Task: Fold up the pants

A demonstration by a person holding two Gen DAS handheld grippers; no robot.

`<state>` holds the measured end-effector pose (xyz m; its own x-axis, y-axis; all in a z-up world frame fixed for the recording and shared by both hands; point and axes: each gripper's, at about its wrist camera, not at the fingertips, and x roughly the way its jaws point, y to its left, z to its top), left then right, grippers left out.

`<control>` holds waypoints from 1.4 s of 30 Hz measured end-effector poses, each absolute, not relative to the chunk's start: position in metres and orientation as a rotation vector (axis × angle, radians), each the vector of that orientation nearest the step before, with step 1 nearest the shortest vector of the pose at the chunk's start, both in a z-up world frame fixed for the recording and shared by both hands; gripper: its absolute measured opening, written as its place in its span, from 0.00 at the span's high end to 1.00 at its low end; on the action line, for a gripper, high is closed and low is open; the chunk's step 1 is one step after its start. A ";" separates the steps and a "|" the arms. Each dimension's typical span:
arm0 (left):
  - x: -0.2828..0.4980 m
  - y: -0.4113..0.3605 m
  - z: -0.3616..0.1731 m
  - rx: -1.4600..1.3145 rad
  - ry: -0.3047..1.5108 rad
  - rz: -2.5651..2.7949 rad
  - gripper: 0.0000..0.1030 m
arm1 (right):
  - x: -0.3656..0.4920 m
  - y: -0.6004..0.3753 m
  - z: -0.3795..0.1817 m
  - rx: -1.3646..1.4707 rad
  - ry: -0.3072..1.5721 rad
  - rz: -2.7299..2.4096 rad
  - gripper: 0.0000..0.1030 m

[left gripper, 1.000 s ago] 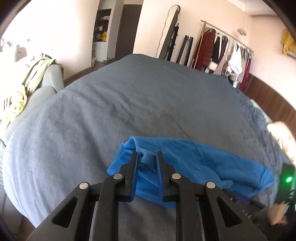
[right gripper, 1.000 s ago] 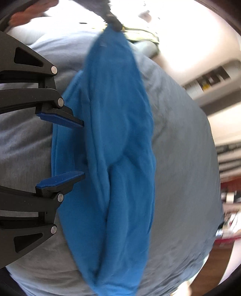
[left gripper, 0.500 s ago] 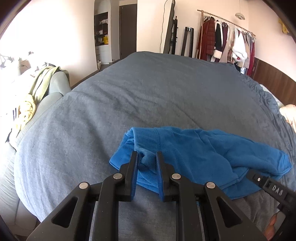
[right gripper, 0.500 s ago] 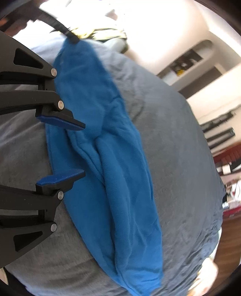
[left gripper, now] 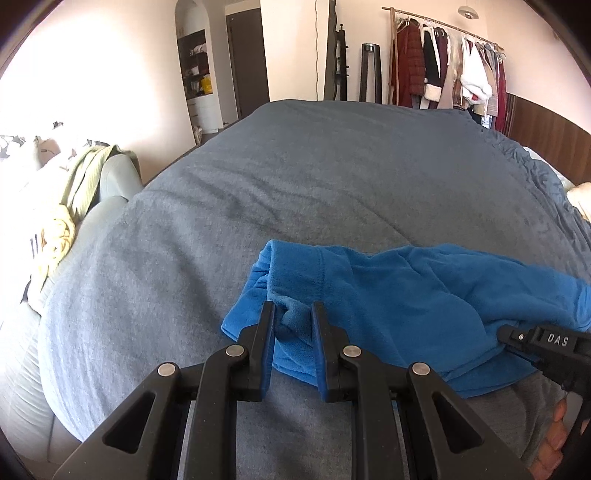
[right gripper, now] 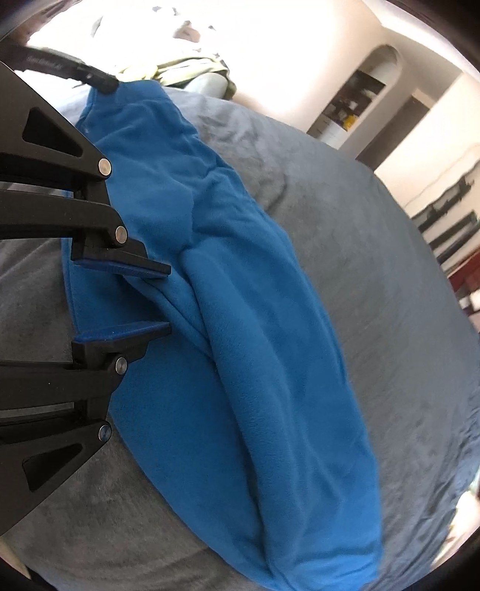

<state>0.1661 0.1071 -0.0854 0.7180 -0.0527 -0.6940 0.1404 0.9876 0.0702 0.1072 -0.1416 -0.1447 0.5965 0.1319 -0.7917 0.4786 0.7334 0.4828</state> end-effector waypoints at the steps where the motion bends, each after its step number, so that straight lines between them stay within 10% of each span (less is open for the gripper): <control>1: 0.167 0.108 -0.086 0.115 0.766 -0.107 0.81 | 0.108 -0.143 -0.146 0.754 0.926 -0.228 0.75; 26: 0.159 0.139 -0.110 0.088 0.827 -0.191 0.79 | 0.077 -0.101 -0.127 0.473 0.968 -0.223 0.92; 34: 0.150 0.162 -0.119 0.030 0.855 -0.210 0.62 | 0.079 -0.069 -0.127 0.312 1.062 -0.195 0.91; 36: 0.145 0.170 -0.109 0.014 0.828 -0.213 0.44 | 0.077 -0.059 -0.115 0.285 1.006 -0.158 0.88; 38: 0.146 0.178 -0.097 -0.011 0.797 -0.252 0.42 | 0.079 -0.050 -0.102 0.242 0.946 -0.149 0.65; 42: 0.171 0.180 -0.086 0.046 0.805 -0.367 0.43 | 0.095 -0.040 -0.093 0.200 0.901 -0.154 0.63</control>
<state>0.1706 0.1800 -0.0862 0.6337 -0.3032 -0.7117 0.3378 0.9361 -0.0980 0.0951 -0.0405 -0.0930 0.6118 -0.0488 -0.7895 0.2160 0.9705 0.1074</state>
